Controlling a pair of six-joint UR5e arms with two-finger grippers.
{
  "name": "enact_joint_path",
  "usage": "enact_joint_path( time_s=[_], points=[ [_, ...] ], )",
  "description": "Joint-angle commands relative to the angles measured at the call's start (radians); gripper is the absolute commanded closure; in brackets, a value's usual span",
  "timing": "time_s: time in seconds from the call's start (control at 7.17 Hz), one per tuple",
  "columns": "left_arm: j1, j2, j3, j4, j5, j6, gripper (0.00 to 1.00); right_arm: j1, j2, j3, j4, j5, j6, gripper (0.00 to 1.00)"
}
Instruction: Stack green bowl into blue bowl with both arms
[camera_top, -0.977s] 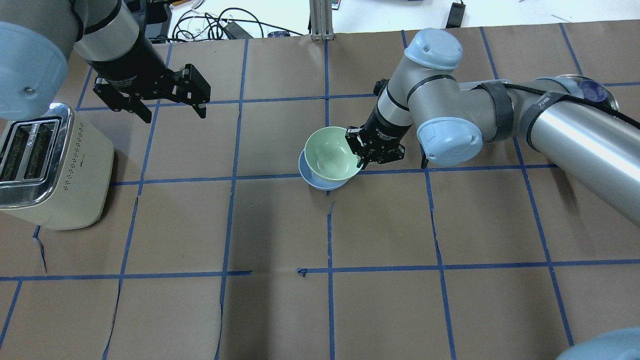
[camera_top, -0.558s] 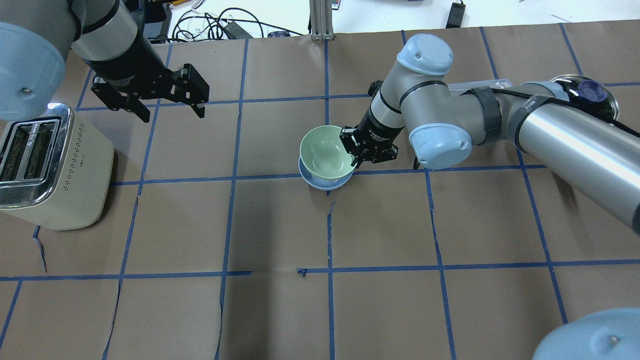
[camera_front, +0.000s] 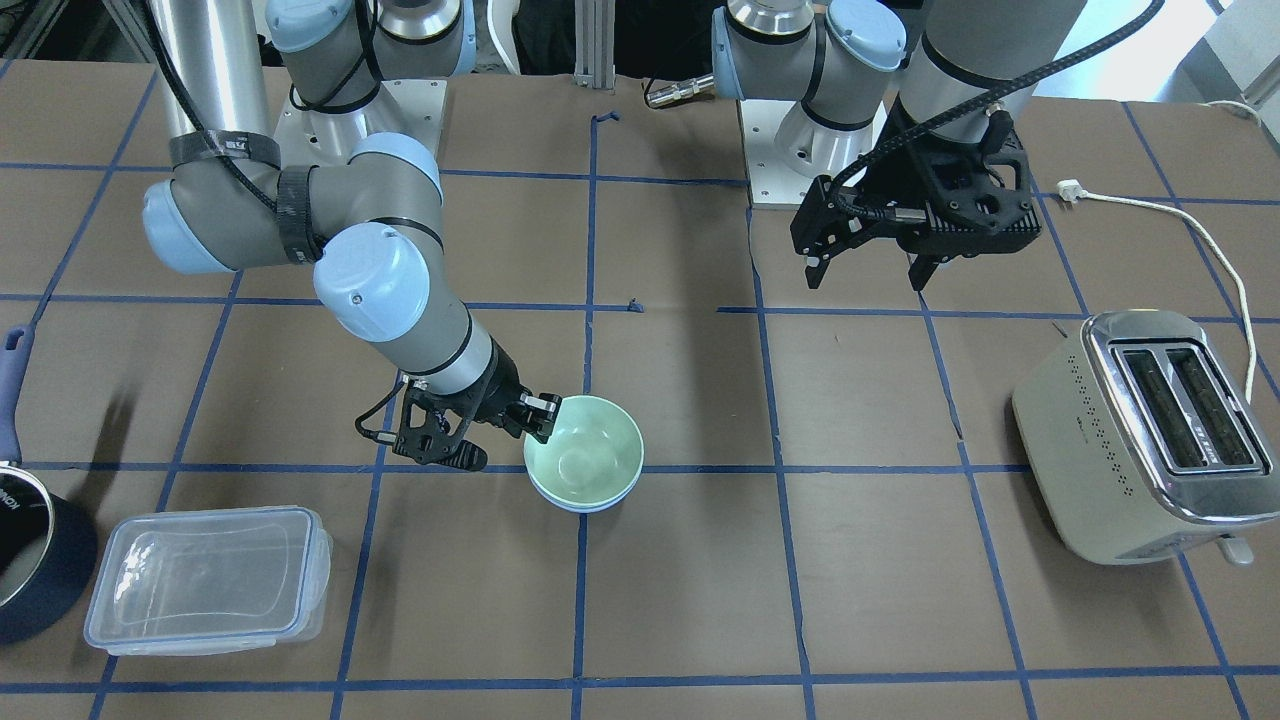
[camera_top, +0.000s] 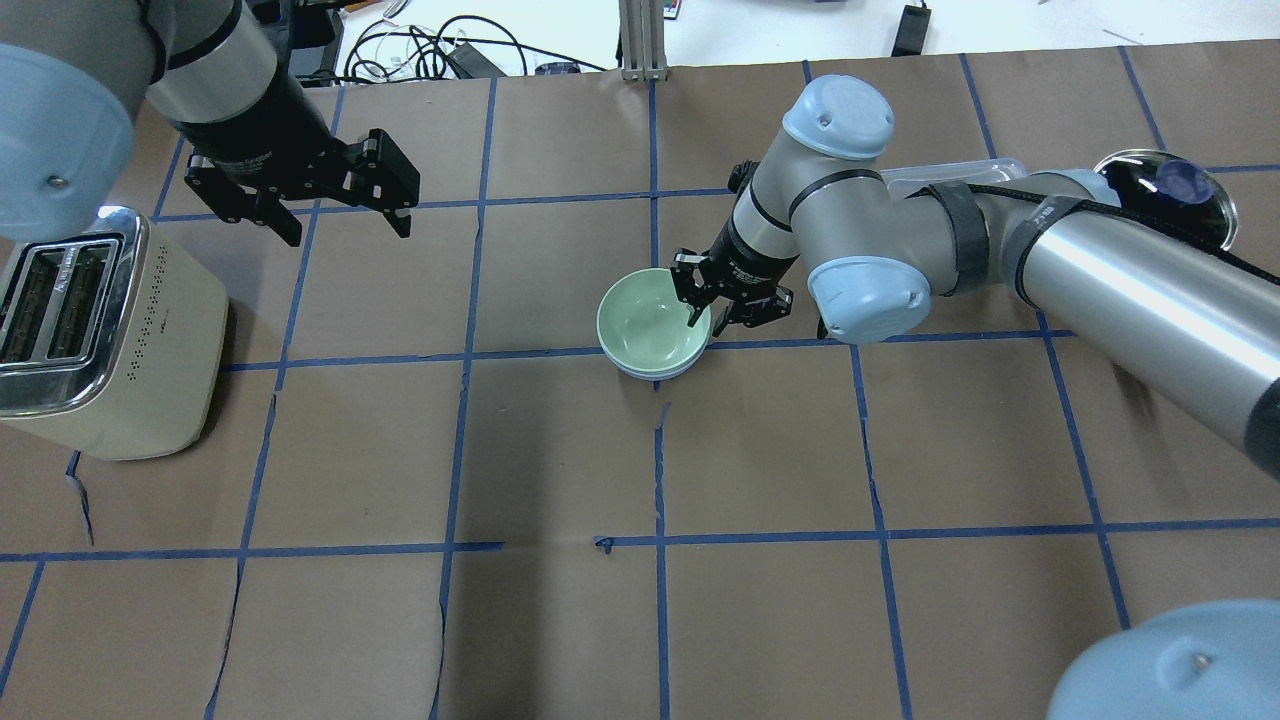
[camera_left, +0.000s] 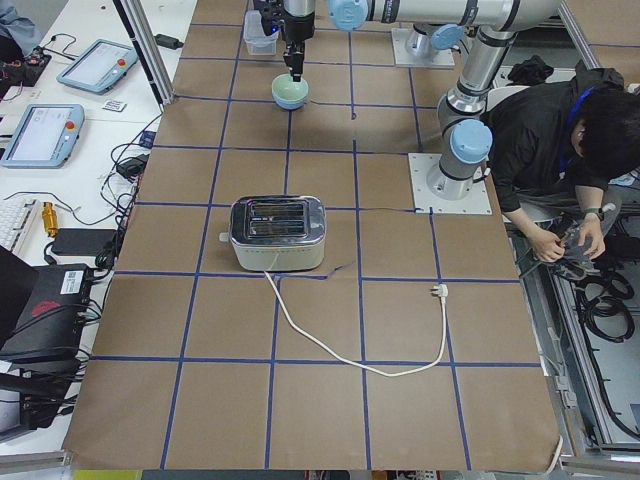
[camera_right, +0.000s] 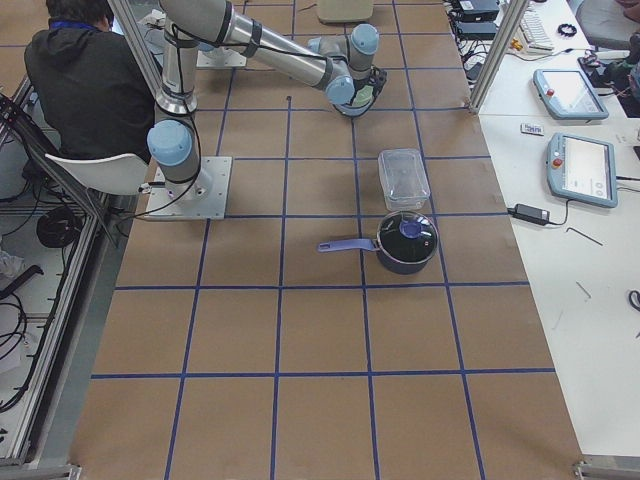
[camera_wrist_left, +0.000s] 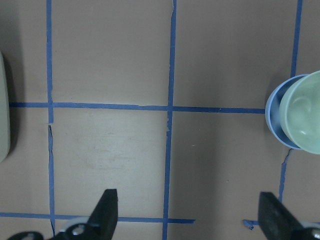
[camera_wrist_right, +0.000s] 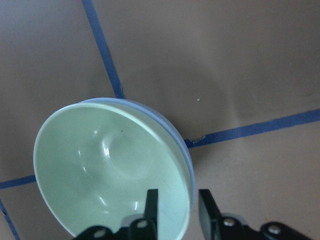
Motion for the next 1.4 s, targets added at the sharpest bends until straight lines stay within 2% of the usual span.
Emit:
enact_joint_path(
  time_s=[0.0,0.28,0.42,0.56,0.7,0.84,0.98,1.12,1.26],
  points=[
    [0.000,0.000,0.000,0.000,-0.001,0.002,0.00,-0.023,-0.017,-0.014,-0.017,-0.059,-0.006,0.00],
    [0.000,0.000,0.002,0.000,-0.004,0.000,0.00,-0.107,-0.103,-0.042,0.053,-0.101,-0.072,0.00],
    [0.000,0.000,0.003,0.000,0.001,0.000,0.00,-0.165,-0.162,-0.040,0.154,-0.107,-0.179,0.00],
    [0.005,0.000,0.006,0.000,0.001,0.002,0.00,-0.198,-0.231,-0.042,0.268,-0.167,-0.237,0.00],
    [0.005,0.002,0.005,0.002,0.001,0.002,0.00,-0.204,-0.296,-0.040,0.367,-0.193,-0.291,0.00],
    [0.005,0.003,0.005,0.006,-0.004,0.000,0.00,-0.203,-0.360,-0.042,0.399,-0.213,-0.290,0.00],
    [0.002,0.002,0.003,0.006,-0.008,-0.003,0.00,-0.200,-0.411,-0.051,0.489,-0.353,-0.295,0.00],
    [0.002,0.002,0.000,0.006,-0.010,-0.003,0.00,-0.200,-0.416,-0.054,0.526,-0.417,-0.296,0.00],
    [0.002,0.000,0.002,0.006,-0.008,-0.005,0.00,-0.201,-0.431,-0.086,0.537,-0.379,-0.298,0.00]
  ],
)
